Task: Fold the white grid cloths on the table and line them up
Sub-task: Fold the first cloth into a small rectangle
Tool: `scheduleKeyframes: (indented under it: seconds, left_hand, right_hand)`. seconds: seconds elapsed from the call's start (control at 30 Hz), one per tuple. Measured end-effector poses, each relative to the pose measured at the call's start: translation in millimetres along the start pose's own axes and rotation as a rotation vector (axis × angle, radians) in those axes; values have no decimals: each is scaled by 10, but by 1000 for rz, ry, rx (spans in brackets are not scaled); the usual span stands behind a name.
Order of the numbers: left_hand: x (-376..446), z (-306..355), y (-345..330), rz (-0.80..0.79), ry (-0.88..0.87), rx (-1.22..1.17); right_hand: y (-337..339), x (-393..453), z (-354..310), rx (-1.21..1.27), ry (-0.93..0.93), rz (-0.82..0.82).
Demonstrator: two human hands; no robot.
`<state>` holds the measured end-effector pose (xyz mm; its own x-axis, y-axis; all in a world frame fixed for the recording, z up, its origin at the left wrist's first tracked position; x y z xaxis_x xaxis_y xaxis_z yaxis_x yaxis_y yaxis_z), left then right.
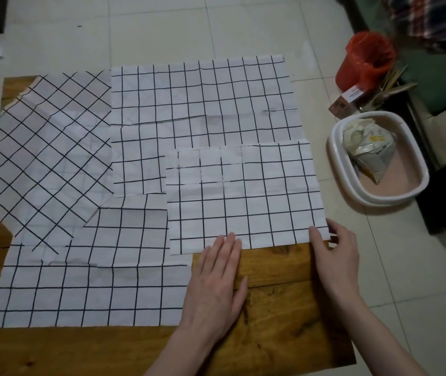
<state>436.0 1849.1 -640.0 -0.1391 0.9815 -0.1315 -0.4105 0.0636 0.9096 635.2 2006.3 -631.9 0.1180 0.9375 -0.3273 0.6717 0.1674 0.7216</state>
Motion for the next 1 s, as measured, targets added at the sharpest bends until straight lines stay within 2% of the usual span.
scheduleKeyframes:
  seconds: [0.2,0.5,0.8,1.0]
  left_hand:
    - [83,109,-109,-108,0,83]
    - [42,217,-113,-131,-10,68]
    - [11,351,-123,-132,-68,29]
    - [-52,121,22,-33,-70,-66]
  right_hand:
    - [20,-42,-47,139,-34,124]
    - [68,-453,-314,442,42,106]
    - [-3,-938,-645,503,121,148]
    - [-243,-1205,-729,400,259,60]
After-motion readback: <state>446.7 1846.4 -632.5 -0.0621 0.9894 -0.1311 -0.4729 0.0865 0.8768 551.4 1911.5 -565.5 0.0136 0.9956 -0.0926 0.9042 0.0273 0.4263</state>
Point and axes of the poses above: each hand's wrist, its own x-axis towards the middle knuckle, its own y-axis out of the back of the hand, z = x × y, the point moved 1 cm from there along x, towards the middle knuckle, and after that the axes turned 6 degrees about -x, right-handed, at the moved point
